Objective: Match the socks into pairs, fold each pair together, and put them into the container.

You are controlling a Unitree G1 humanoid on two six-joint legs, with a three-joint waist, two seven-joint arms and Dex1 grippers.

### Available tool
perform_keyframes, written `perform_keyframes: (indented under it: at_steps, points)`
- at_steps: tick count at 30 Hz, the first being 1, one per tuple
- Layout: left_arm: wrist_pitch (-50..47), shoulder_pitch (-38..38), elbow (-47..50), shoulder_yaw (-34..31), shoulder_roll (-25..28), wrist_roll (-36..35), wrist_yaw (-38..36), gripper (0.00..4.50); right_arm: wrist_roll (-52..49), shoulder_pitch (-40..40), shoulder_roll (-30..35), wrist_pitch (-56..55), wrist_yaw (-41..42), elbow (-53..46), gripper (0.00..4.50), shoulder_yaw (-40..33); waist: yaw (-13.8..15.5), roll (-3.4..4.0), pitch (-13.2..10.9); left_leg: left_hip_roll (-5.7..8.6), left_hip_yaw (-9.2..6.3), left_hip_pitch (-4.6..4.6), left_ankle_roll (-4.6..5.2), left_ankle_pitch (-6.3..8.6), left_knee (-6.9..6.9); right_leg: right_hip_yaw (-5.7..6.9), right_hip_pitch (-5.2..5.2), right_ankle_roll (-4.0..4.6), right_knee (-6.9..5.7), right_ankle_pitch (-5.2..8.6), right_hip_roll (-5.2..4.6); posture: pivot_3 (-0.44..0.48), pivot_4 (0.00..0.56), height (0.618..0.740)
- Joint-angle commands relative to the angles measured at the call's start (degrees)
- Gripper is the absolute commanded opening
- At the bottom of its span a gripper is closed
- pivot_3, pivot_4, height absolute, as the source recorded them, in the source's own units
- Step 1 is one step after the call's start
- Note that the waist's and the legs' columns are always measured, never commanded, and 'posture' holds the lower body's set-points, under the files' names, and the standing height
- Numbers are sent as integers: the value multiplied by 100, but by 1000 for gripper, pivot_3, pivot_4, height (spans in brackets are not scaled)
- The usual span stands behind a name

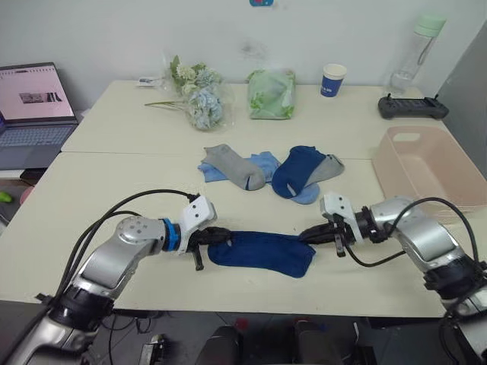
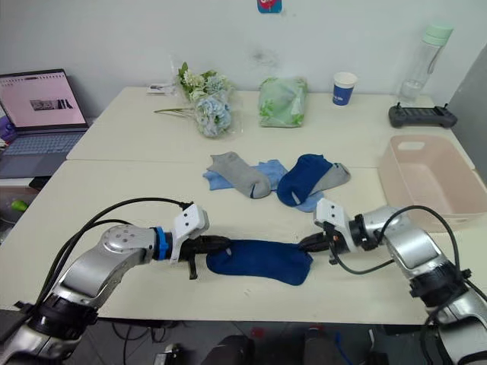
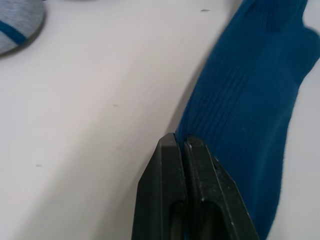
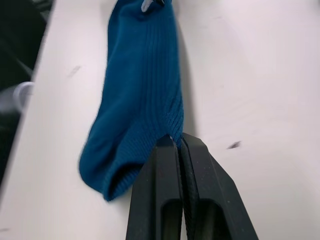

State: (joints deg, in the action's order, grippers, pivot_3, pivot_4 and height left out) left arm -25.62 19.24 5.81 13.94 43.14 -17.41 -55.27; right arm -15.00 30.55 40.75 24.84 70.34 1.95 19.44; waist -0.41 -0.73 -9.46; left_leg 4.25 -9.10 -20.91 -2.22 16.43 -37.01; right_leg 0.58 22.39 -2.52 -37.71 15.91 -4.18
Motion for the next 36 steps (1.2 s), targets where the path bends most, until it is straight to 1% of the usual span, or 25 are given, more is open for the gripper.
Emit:
perform_keyframes:
  at_steps: [1,3,7,11,12,14,15,17,19,21,23,26,27,31,34,36]
  points:
    - [126,66,-120,102,-59,200,-164,18,229,121,-84,-359,31,182,0,2,1,0,0,0,-1,-1,0,0,-1,0,-1,0,1,0,0,0,150,740]
    - [143,67,-164,160,-71,301,-255,18,290,132,-145,-397,49,232,0,-25,1,0,0,1,0,-1,0,0,-3,-2,-1,0,-2,0,-2,0,150,740]
    - [-39,36,-55,149,-155,222,-347,18,293,106,-195,-352,75,178,0,-106,-3,1,1,1,-2,4,0,0,-6,-3,-2,0,-16,0,-1,0,150,740]
    - [204,122,-233,86,-330,434,-161,18,323,86,-262,-378,-44,151,0,-181,-6,1,1,2,-3,5,0,0,-6,-2,-3,0,-17,0,0,0,150,740]
    - [356,163,-322,25,-406,490,-82,2,284,68,-279,-359,-73,119,241,-231,-4,1,1,3,-3,5,0,0,-7,-2,-3,0,-17,0,0,0,150,740]
    - [469,222,-452,-104,-484,526,20,433,213,55,-316,-300,-204,62,684,-369,-3,1,1,3,-3,4,0,-1,-9,-2,-3,0,-17,0,-1,0,150,740]
    - [477,219,-454,-147,-454,509,-18,658,182,59,-322,-290,-259,39,1020,-441,-3,1,1,3,-4,4,-1,-1,-9,-2,-2,0,-17,0,-1,0,150,740]
    - [455,184,-449,-405,-379,420,52,1304,21,100,-309,-102,-351,-7,1734,-672,-6,1,0,2,-4,3,-1,-1,-9,-3,-2,0,-17,0,-1,0,150,740]
    - [294,33,-274,-814,-285,163,68,1957,-224,117,-302,299,-514,-69,2455,-1014,-14,1,0,0,-4,3,-1,-1,-8,-3,0,0,-18,0,-1,0,150,740]
    - [8,-178,-6,-1163,-250,-157,55,2614,-415,-24,-193,682,-555,-285,3169,-1202,-24,1,1,-2,-5,3,-1,-1,-7,-4,2,0,-20,0,-1,0,150,740]
    - [-283,-406,248,-1380,-204,-425,8,3295,-618,-255,-64,1046,-512,-586,3903,-1300,-21,2,1,-3,-7,3,-1,-1,-6,-9,2,0,-18,0,-3,0,150,740]
    - [-508,-1015,600,-1638,-141,-626,39,4254,-788,-859,146,1407,-593,-1115,3916,-1417,-6,2,1,-2,-12,0,0,0,-4,-13,-3,0,-9,0,-8,0,150,740]
    - [-549,-1182,706,-1654,-142,-654,59,4486,-802,-1031,207,1441,-600,-1256,3916,-1416,-1,2,1,-2,-12,0,0,0,-4,-13,-5,0,-5,0,-9,0,150,740]
    - [-677,-1515,926,-1601,-364,-644,384,4486,-864,-1418,223,1690,-815,-1594,3916,-1433,17,2,1,0,-9,1,3,1,-7,-15,-5,2,-15,-1,-10,0,150,740]
    - [-574,-1610,899,-1404,-528,-398,631,4486,-780,-1540,163,1630,-947,-1619,3916,-1355,13,2,2,-1,-7,8,19,11,-6,-12,-8,2,-19,-2,-8,0,150,740]
    - [-549,-1590,856,-1365,-700,-382,780,4486,-772,-1558,94,1644,-1059,-1629,3916,-1302,13,2,2,-1,-7,9,15,8,-5,-12,-9,2,-18,-1,-7,0,150,740]
